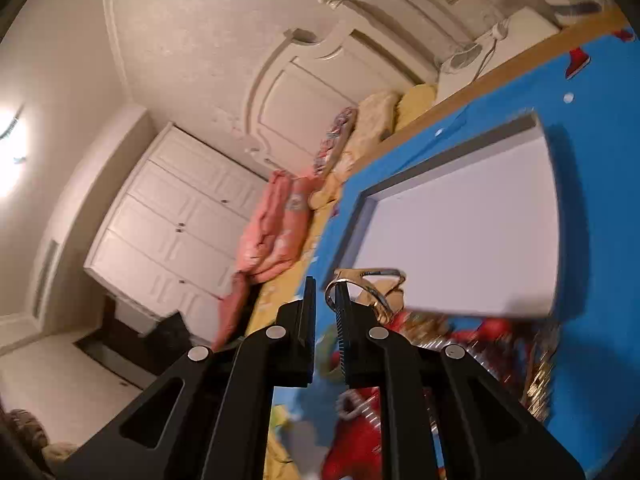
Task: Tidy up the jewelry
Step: 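Carry both items over the grey box and open both tools to drop them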
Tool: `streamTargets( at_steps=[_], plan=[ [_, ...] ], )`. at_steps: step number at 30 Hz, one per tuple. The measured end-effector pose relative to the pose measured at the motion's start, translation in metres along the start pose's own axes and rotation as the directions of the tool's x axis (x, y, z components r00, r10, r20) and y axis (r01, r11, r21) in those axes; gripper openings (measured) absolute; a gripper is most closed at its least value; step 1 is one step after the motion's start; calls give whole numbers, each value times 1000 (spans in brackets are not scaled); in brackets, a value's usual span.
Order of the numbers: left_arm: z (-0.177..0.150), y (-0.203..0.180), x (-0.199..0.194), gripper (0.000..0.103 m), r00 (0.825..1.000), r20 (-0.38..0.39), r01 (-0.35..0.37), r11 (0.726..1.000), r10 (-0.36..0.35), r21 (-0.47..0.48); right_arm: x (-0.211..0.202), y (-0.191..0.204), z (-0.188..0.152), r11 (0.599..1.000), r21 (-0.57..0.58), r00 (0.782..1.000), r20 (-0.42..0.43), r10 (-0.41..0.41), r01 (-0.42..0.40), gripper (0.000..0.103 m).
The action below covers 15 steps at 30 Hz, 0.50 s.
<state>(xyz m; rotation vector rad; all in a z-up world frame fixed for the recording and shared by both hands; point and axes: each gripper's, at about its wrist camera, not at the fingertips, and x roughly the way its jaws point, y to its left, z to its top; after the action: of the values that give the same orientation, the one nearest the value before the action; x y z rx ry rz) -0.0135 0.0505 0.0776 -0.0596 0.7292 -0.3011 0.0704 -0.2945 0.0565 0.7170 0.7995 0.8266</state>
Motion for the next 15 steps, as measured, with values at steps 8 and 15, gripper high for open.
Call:
streamTargets(
  at_steps=[8,15],
  plan=[
    [48,-17,73,6,997,-55,56,998,-54,40,32,-21,17,991,4,991,-20,-132,132,14],
    [75,-18,124,6,994,-102,28,998,-23,48,46,-29,40,979,-4,979,-12,-202,202,16]
  ],
)
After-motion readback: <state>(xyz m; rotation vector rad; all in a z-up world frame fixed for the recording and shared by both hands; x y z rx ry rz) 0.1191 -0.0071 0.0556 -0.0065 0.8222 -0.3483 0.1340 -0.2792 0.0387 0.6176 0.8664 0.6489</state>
